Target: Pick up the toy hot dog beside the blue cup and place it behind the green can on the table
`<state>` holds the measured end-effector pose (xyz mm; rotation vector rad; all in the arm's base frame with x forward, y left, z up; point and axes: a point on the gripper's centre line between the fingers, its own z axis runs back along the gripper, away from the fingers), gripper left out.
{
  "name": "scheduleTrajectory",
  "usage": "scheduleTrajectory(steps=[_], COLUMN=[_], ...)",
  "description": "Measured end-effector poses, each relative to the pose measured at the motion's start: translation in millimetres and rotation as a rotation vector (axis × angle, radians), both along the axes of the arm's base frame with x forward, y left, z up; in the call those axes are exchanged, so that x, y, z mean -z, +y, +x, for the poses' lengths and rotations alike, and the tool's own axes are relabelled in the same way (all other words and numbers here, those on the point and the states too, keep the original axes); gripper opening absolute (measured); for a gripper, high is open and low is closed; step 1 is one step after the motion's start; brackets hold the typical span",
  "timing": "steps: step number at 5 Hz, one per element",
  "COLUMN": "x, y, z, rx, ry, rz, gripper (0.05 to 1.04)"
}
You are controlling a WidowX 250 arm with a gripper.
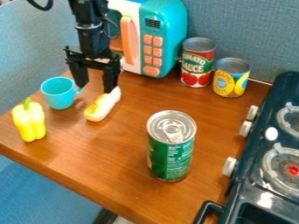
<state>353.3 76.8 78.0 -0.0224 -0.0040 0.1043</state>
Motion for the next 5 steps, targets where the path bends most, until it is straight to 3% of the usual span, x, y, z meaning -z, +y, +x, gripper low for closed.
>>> scheduleTrajectory(steps=[1, 5], x=[17.0, 58.2], y=[2, 11], z=[5, 12], rx=[-0.017, -0.005], ry=[0.060, 0.194], rz=[-0.008, 0.020], gripper=[1.000, 1.000])
